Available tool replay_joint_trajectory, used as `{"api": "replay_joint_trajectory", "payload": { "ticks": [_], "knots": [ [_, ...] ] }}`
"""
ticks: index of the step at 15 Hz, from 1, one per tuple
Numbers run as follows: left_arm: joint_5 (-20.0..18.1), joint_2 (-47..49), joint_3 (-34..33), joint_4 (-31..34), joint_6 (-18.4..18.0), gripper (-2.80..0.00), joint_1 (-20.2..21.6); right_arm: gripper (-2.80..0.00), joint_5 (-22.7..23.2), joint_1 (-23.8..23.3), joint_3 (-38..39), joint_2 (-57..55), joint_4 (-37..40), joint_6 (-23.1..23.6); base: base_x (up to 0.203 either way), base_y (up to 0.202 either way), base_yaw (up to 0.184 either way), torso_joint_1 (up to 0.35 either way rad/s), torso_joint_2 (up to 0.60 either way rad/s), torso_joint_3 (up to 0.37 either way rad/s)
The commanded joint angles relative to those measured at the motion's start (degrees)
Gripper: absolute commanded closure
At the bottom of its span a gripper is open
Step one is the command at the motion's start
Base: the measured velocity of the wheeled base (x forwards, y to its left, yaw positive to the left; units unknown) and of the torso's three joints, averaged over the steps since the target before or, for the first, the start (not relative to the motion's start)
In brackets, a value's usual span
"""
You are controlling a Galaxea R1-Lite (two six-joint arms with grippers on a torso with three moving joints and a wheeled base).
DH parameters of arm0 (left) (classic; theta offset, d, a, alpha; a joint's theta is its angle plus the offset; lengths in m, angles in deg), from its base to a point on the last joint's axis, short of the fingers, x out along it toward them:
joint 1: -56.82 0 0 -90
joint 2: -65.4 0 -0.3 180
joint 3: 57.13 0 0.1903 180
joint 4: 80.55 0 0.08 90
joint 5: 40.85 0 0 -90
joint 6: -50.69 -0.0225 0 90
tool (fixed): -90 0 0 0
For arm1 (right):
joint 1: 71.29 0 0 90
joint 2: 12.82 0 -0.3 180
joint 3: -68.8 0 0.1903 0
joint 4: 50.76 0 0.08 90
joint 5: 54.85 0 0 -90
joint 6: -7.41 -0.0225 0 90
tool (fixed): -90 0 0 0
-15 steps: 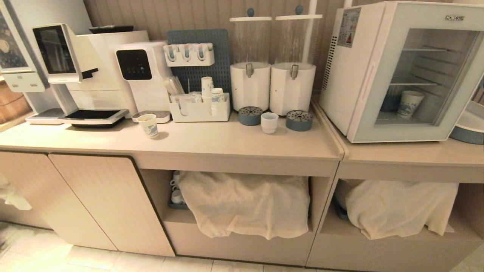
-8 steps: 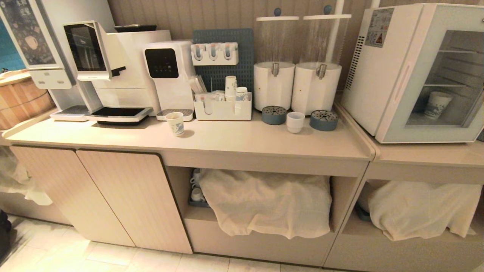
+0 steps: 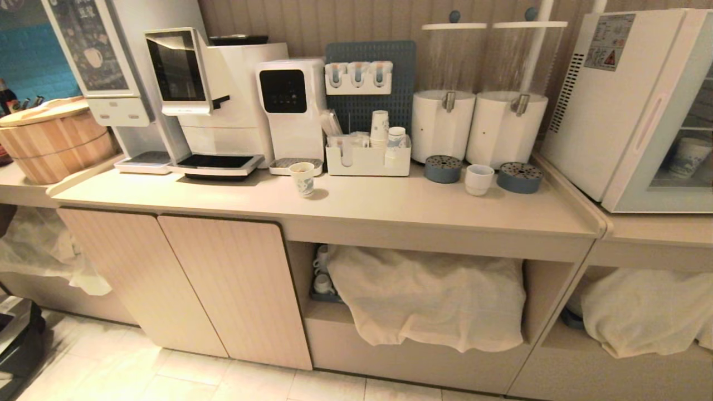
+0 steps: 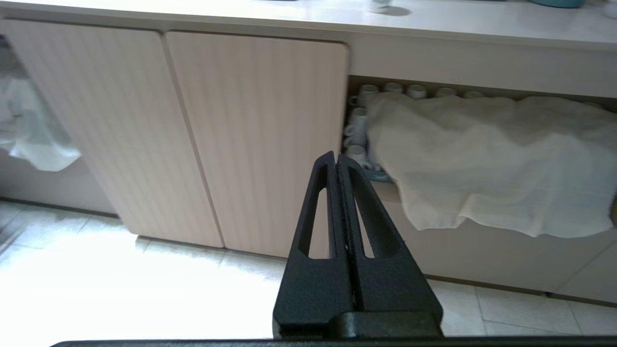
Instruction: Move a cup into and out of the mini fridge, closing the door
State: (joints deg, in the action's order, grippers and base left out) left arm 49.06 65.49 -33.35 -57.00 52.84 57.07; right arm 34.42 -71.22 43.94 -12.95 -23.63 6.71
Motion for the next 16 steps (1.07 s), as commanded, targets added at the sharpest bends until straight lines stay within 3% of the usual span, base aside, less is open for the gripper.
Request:
{"api": "replay_joint_trajectory", "payload": {
  "ticks": [1,16],
  "knots": [
    [0.0,0.1,0.0,0.0,0.1,0.00,0.0,0.00,0.0,0.0,0.0,-0.1,0.0,0.0,0.000,0.166,0.011,0.002,0.00,-0.002],
    [0.0,0.1,0.0,0.0,0.0,0.00,0.0,0.00,0.0,-0.1,0.6,-0.1,-2.0,-0.5,0.000,0.006,-0.001,0.000,0.00,0.000]
  ]
}}
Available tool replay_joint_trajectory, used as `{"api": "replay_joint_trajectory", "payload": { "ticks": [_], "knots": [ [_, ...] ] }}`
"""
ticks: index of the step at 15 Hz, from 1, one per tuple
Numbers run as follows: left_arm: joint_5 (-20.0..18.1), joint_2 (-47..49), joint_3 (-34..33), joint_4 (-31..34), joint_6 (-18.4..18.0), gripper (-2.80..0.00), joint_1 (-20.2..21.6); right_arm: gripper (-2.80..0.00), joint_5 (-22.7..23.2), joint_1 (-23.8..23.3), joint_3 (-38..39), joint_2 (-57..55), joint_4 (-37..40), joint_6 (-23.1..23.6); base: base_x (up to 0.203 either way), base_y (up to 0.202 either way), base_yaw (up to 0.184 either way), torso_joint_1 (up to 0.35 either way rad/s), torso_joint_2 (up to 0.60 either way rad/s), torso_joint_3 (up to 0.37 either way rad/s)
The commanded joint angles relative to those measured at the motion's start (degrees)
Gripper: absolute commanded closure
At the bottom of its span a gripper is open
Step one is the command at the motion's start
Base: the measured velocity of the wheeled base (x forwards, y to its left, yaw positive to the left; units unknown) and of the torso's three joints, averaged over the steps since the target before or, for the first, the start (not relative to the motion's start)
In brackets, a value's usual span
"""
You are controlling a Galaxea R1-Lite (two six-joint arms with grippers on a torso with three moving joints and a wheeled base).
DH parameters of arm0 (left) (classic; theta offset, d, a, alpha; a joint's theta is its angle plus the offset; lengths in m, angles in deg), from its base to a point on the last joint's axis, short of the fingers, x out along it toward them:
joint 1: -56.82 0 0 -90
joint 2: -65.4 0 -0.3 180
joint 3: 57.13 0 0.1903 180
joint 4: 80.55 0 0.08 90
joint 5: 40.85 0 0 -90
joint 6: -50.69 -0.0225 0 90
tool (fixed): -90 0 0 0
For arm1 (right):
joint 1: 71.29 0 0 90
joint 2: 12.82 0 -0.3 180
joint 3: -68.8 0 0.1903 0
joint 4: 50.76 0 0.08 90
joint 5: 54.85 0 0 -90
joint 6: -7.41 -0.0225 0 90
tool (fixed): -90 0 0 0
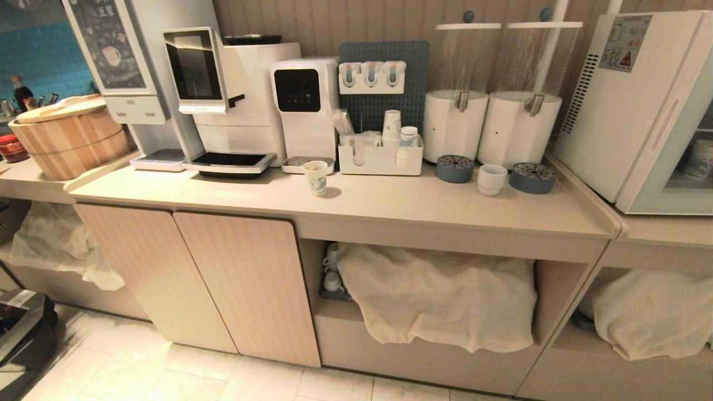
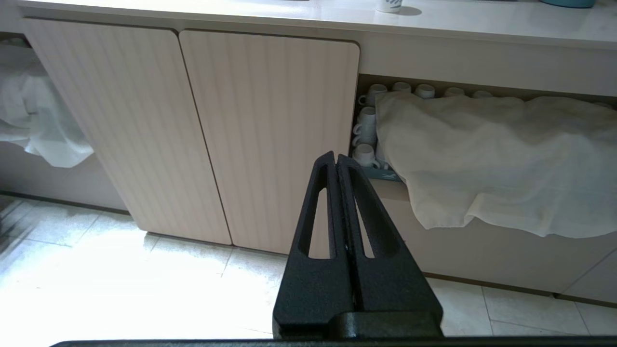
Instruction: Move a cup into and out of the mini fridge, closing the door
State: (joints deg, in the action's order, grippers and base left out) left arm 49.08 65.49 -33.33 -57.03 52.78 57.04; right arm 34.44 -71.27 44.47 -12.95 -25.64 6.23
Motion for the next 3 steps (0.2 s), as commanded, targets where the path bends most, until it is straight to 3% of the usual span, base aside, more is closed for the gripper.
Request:
{"api": "replay_joint_trajectory", "payload": {
  "ticks": [1,3],
  "knots": [
    [0.0,0.0,0.0,0.0,0.0,0.00,0.0,0.00,0.0,0.0,0.1,-0.1,0.0,0.0,0.000,0.000,0.000,0.000,0.00,0.000],
    [0.0,0.0,0.0,0.0,-0.6,0.00,0.0,0.00,0.0,0.1,0.1,0.0,-0.1,0.0,0.000,0.000,0.000,0.000,0.00,0.000]
  ]
}}
